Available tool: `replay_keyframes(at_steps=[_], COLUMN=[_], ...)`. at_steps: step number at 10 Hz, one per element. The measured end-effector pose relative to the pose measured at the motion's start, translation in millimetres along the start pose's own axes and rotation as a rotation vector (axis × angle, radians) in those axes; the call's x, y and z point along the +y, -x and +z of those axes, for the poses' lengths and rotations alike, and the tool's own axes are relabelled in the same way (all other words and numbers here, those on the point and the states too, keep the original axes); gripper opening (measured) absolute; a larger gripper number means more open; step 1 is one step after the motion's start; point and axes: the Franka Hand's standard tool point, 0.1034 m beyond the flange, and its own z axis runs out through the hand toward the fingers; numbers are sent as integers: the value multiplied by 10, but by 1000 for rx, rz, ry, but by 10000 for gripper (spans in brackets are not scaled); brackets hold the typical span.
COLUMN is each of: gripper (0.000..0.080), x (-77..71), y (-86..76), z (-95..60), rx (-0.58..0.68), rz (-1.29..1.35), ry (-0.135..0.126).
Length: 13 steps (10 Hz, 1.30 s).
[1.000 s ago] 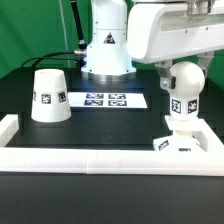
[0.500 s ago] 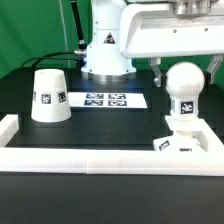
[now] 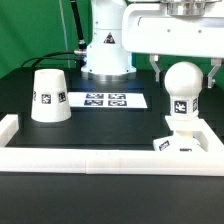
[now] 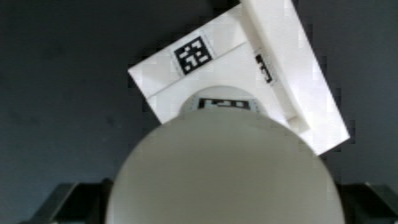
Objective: Assemble lamp
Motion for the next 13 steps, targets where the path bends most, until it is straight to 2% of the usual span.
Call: replay_keyframes(at_steps=[3,7,10,11,13], gripper=[581,581,581,675,695], x=[-25,-12,-25,-26,-28], y=[37,22,31,29,13], z=[9,16,17,16,13], rx=[-27,-63,-70,-68,-60], rz=[307,535,587,544,451], ry=[-11,-34,-38,-40,-49])
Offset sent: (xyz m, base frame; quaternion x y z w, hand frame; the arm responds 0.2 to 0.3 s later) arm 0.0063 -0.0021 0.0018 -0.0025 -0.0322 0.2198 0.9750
